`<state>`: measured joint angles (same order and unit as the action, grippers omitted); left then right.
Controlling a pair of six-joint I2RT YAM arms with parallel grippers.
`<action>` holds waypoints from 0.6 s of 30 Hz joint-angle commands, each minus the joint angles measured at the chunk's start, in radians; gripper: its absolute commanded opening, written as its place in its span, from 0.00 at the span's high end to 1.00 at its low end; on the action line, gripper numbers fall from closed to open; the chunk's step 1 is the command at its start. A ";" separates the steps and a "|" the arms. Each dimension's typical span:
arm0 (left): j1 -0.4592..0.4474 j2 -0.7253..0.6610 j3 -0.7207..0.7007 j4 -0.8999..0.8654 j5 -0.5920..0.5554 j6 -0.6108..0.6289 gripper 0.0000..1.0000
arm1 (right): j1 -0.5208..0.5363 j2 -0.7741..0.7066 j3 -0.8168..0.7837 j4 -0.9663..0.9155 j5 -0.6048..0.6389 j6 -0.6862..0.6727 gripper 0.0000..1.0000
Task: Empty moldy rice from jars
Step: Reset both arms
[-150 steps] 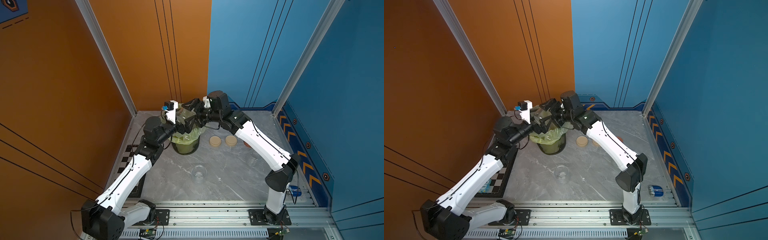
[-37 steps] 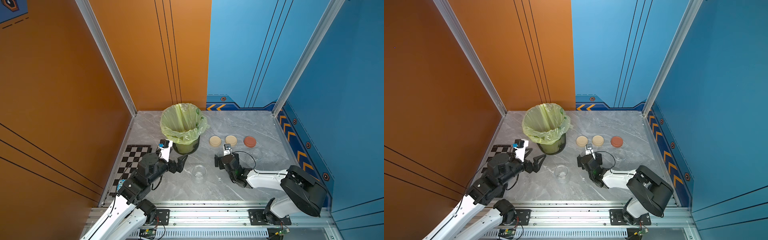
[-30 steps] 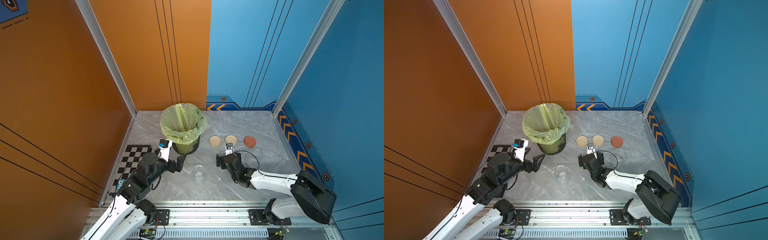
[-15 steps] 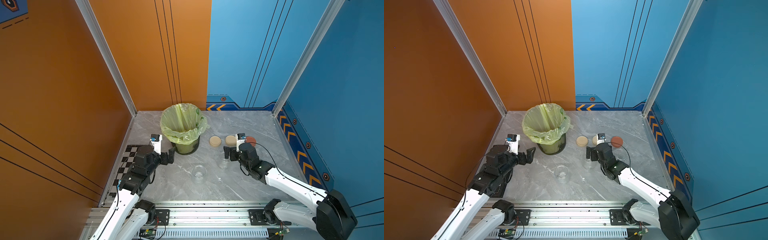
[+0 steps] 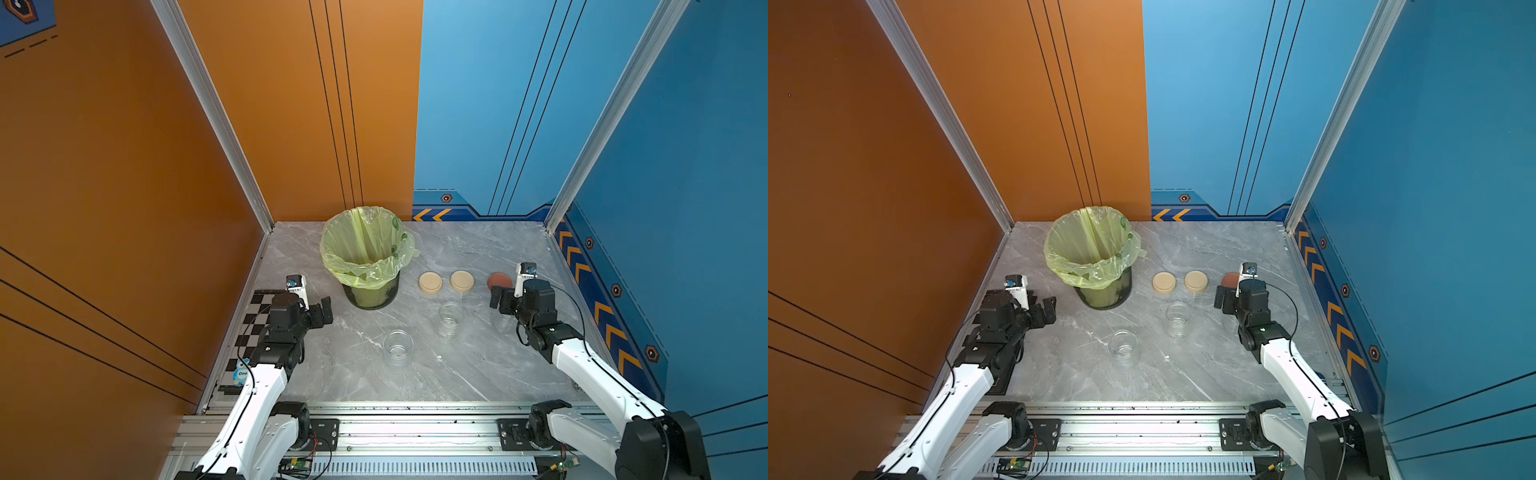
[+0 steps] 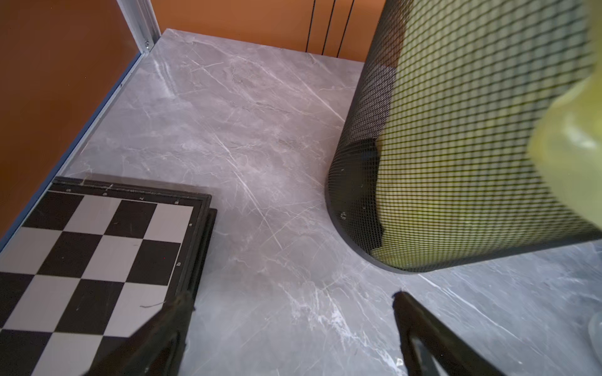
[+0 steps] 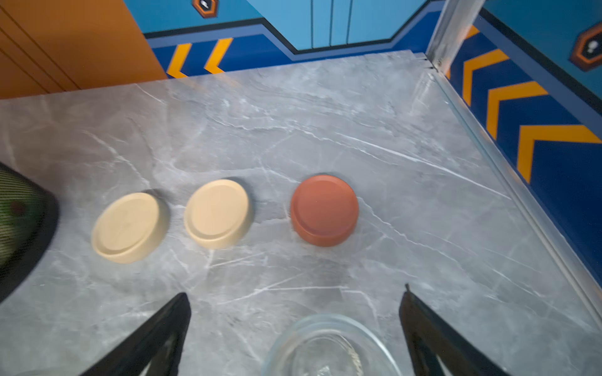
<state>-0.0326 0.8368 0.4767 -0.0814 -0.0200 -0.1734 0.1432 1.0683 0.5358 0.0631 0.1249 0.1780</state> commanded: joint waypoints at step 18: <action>0.028 0.363 -0.146 0.714 -0.054 0.146 0.02 | -0.139 0.207 -0.162 0.495 -0.052 -0.085 0.00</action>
<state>-0.0174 1.1797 0.3573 0.4770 -0.0460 -0.0700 0.0158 1.2682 0.3893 0.5049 0.0799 0.1070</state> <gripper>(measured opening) 0.980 0.998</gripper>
